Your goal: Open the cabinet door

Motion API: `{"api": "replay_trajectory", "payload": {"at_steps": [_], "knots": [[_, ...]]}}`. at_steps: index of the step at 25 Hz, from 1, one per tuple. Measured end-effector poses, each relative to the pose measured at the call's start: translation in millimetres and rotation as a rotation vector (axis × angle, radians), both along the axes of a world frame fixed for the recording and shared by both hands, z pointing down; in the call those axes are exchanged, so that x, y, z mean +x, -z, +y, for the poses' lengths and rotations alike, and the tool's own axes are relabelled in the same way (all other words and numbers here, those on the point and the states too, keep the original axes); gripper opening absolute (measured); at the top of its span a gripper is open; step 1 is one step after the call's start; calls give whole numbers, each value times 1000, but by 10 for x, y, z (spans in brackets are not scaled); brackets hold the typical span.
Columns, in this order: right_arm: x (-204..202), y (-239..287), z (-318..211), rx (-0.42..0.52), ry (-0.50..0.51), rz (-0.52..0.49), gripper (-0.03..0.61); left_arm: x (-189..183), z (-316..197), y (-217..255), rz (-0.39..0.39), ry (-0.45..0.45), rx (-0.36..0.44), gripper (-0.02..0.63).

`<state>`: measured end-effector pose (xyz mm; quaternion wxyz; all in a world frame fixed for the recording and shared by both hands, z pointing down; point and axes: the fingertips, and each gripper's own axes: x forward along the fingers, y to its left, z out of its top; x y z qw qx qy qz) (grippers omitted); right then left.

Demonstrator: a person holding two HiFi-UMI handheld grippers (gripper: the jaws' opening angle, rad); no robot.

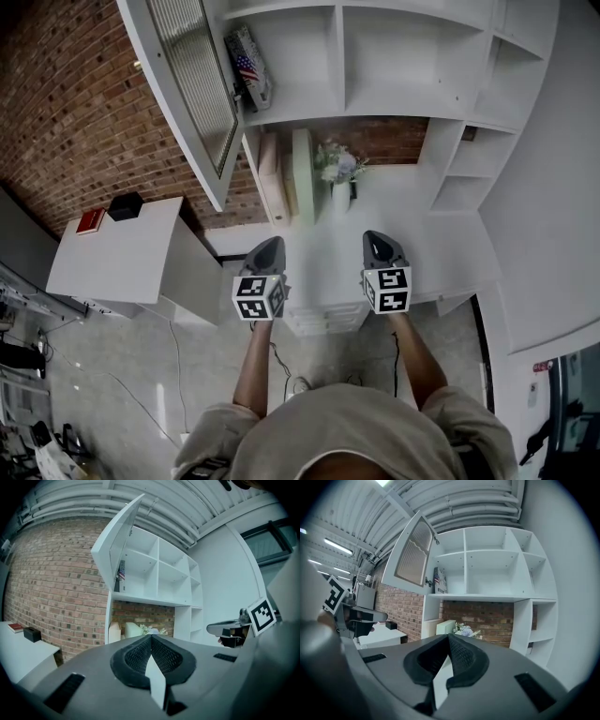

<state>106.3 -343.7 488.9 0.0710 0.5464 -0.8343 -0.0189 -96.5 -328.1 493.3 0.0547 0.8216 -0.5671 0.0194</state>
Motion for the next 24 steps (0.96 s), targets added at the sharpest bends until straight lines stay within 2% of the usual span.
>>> {"api": "replay_trajectory", "payload": {"at_steps": [24], "knots": [[14, -4, -66, 3, -25, 15, 12, -3, -78, -22, 6, -14, 2, 26]]}}
